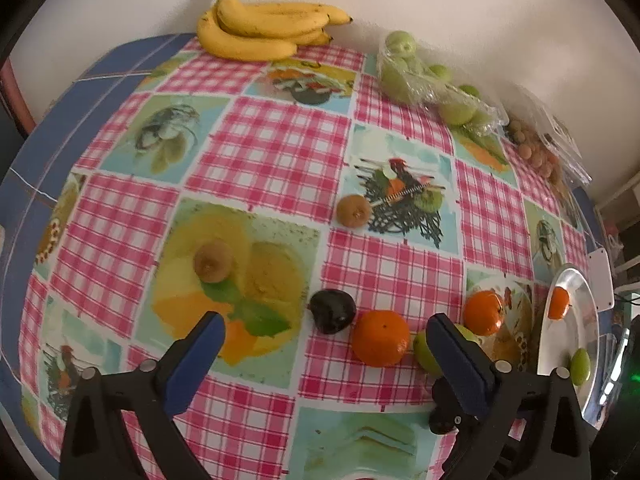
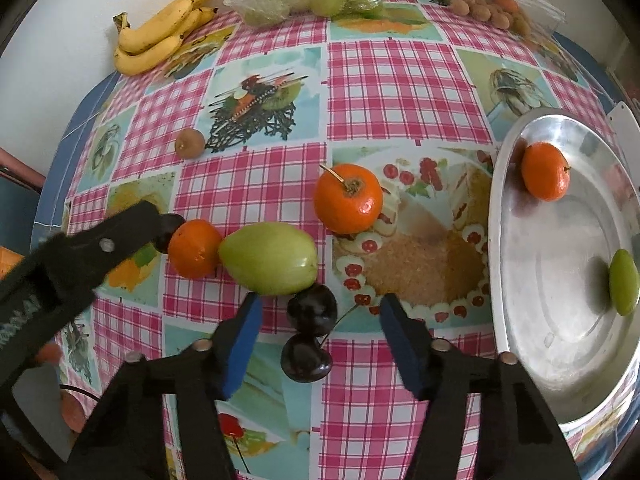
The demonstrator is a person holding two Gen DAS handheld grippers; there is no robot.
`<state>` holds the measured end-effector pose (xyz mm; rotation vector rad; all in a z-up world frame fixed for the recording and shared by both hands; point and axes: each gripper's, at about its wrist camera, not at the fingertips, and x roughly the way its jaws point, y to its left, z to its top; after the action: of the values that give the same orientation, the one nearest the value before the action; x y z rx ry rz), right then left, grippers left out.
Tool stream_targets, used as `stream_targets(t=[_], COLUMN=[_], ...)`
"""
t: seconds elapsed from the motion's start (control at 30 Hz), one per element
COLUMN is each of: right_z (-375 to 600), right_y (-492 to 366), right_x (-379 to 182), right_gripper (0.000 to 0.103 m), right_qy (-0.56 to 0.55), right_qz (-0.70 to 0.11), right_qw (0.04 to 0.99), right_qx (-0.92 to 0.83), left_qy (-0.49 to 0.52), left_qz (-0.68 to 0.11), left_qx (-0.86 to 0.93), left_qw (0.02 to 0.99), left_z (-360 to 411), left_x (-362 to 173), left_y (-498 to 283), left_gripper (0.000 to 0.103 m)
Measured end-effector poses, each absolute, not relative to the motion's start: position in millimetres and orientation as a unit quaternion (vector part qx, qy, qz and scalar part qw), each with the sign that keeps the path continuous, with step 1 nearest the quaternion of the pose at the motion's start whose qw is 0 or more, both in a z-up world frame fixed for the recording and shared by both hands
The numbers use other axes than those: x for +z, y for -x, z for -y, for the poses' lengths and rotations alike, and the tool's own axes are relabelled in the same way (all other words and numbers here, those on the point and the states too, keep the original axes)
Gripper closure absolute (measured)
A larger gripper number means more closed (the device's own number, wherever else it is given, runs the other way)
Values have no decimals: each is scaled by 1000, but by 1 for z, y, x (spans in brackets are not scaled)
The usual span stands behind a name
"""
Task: Organize fruits
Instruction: 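Lower the right gripper onto a dark plum and close it, then lift the dark plum with the right gripper while the left gripper grasps another tangerine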
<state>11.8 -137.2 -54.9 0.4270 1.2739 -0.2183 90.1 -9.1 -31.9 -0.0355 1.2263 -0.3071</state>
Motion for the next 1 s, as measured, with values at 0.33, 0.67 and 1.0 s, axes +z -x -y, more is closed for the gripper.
stream_targets(t=[0.33,0.67,1.0], right_z=[131,133,133], right_y=[-11,-11,-11], right_x=[-55,-54,-54], right_gripper=[72,76,76], right_qy=[-191,-192,-193], right_qz=[-594,-593,-594], right_qw=[777,777,776], right_qx=[-89,-84,-84], left_qy=[39,51,79], left_qz=[-593,-604,-614], left_qx=[-167,-162,-167], left_qw=[787,779,767], left_z=[22,24,20], left_x=[-42,-47,-42], left_y=[-85,-85,-85], left_gripper=[36,50,56])
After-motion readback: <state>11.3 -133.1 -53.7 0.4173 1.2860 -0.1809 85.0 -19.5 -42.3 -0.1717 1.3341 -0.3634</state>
